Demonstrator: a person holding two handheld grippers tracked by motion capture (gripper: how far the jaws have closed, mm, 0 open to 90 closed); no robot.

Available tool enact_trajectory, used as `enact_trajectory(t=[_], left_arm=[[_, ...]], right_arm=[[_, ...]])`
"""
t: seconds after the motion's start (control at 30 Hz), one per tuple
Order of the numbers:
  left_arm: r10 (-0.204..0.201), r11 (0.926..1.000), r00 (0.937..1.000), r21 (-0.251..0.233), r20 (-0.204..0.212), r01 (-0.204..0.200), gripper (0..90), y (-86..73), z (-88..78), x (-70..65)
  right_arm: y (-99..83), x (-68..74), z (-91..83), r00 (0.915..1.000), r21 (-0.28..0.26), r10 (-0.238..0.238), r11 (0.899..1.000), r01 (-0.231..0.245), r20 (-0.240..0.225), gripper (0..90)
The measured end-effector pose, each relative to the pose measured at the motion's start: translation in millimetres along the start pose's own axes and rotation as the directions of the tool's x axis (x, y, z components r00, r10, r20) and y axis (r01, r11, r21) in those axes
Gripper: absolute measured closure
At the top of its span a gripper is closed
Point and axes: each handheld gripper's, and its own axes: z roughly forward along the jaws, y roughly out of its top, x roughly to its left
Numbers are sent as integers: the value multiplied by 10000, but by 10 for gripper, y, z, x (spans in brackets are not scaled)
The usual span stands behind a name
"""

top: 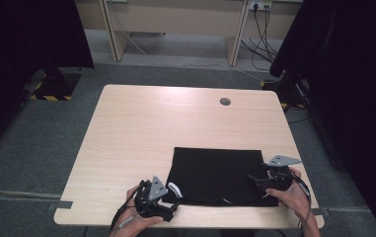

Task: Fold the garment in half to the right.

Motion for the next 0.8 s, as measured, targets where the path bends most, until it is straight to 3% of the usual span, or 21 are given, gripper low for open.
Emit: enact_trajectory(t=[0.13,0.3,0.5,0.63,0.8], left_arm=[[18,9999,10000,154,60,-19,52,91,111,-16],[-266,9994,9993,233,247,260,47,164,199,15],[16,9999,9977,-132,681,-7,250,197,221,25],[274,9990,9950,-364,961,-240,524,222,234,-5],[493,9979,9959,-462,765,-459,702,239,245,-91]], right_arm=[[-3,1,-1,10000,-11,23,10000,-23,-5,236],[-5,-1,1,10000,-39,23,10000,-23,-16,237],[2,-6,10,10000,-37,2,10000,-2,-5,237],[3,-12,11,10000,-38,6,10000,-6,-36,238],[2,-20,8,10000,-50,63,10000,-63,-72,244]])
